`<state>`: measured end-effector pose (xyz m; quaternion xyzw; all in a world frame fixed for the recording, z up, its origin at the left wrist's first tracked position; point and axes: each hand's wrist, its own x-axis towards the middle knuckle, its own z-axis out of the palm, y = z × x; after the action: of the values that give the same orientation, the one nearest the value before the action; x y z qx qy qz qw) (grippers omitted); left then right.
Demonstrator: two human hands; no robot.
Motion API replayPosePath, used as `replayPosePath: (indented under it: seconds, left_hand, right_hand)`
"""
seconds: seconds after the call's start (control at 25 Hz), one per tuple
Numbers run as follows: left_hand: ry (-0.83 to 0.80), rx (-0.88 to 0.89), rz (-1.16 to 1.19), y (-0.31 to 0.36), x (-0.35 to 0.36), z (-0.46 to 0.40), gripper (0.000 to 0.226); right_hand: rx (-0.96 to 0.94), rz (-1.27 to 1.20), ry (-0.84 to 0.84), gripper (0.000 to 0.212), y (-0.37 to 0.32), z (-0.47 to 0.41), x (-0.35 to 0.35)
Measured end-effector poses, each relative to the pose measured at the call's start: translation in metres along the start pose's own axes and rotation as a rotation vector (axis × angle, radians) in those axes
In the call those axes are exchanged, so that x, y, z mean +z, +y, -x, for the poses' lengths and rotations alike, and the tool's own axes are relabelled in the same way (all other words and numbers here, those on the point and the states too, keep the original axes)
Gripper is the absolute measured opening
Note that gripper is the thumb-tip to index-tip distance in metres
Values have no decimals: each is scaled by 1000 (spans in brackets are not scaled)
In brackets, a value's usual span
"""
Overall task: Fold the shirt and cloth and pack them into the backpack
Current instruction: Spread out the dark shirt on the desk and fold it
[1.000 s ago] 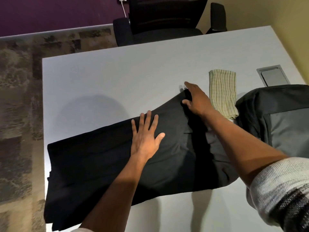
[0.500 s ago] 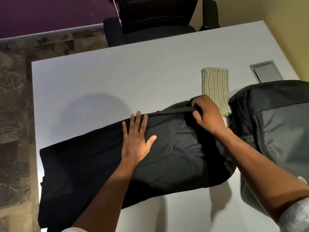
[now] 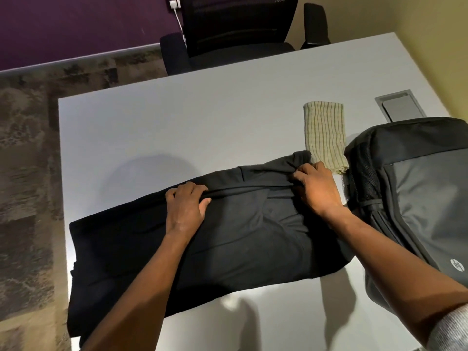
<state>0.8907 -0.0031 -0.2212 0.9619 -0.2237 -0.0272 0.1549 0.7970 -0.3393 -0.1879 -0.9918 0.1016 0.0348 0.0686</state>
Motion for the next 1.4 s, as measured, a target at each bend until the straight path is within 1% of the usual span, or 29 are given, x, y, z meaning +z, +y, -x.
replayPosePath:
  seconds: [0.12,0.16,0.24,0.32,0.36,0.4,0.44,0.48,0.52,0.56,0.6,0.64,0.72,0.8,0.88,0.96,1.08,1.16,1.24,1.32,1.4]
  left_hand:
    - [-91,-54,76,-19,-12,-11,19]
    - [-105,-70,100,-23,-16,-13,17]
    - [-96,-131,141,-25,-22,-15,11]
    - [-10,-200,134,-16,-25,-14,7]
    - [45,-209,111,-7,-23,-12,14]
    - [89,-179,90,5,-21,-8,24]
    - [119,-103,78,21,-17,-3,33]
    - [115,4,77,39,-11,2,40]
    - [69,107,76,58,-2,7,46]
    - [-3,180,63,74,7,10,52]
    - [-87,208,36,85,15,9,58]
    - [-156,187,-1,89,22,7,64]
    - [-231,85,-71,80,33,0,73]
    - [-248,45,-137,66,38,-3,78]
    - [-247,44,-160,61,39,-4,79]
    - [-235,40,-166,64,40,-4,80]
    - [-245,36,-185,64,41,-3,81]
    - [-250,33,-182,63,40,-4,81]
    - [-261,36,-175,65,40,-4,81]
    - [-276,35,-173,64,40,-5,80]
    - [-278,30,-157,63,38,-5,80]
  right_hand:
    - [53,-80,94,17,1,-13,-6]
    - [68,-96,100,18,2,-19,-7]
    - [102,-82,61,31,0,-25,-5]
    - [108,-55,51,48,-1,-26,-2]
    - [87,-59,94,52,-3,-24,-4]
    - [51,-84,160,54,-8,-23,-7]
    - [-2,-132,218,54,-15,-22,-9]
    - [-69,-181,236,54,-25,-22,-10]
    - [-143,-211,208,53,-38,-20,-9]
    - [-210,-214,141,53,-51,-19,-5]
    - [-256,-189,54,55,-61,-19,4]
    - [-266,-138,-25,59,-67,-21,14]
    - [-167,-23,-110,69,-59,-32,31]
    - [-20,29,-143,80,-32,-42,40]
    - [34,64,-163,85,-2,-47,38]
    - [47,47,-164,89,9,-50,35]
    - [122,30,-113,84,-10,-44,37]
    - [76,34,-102,81,-22,-30,46]
    - [50,19,-122,82,-22,-21,50]
    - [116,-19,-109,81,-20,-24,44]
    - [152,-77,-49,75,-26,-19,33]
